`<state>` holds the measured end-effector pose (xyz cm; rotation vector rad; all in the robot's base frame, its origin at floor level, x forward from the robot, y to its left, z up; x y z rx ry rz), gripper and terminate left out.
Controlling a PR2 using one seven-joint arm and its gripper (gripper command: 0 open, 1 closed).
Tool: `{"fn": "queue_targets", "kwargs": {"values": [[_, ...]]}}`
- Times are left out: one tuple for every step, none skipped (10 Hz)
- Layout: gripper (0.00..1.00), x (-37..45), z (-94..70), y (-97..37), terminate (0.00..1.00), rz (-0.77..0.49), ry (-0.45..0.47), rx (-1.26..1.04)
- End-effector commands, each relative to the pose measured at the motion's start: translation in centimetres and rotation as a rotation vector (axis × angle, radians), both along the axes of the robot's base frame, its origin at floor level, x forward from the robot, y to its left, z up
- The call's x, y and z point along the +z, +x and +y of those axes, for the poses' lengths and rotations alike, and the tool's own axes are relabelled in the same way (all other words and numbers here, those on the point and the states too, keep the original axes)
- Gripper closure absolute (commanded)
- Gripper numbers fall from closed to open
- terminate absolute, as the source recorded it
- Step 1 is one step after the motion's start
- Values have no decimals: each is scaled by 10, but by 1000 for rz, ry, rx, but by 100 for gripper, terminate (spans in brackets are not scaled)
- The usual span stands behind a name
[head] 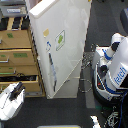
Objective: Opening the fridge
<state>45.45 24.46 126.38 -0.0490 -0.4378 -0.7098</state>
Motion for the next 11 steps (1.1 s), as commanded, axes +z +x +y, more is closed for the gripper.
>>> {"fn": "queue_targets", "kwargs": {"values": [[0,-145,170,-59,0,341,144,388],[0,-197,173,38,0,392,201,420],[0,-225,151,110,0,409,220,405],[0,-242,127,164,0,420,247,397],[0,-248,111,198,0,431,238,400],[0,-253,24,281,0,433,241,358],[0,-247,-10,296,0,424,233,335],[0,-235,-74,313,0,411,241,280],[0,-205,-175,327,0,386,253,212],[0,-168,-253,313,0,352,258,154],[0,-138,-313,295,0,327,269,117]]}}
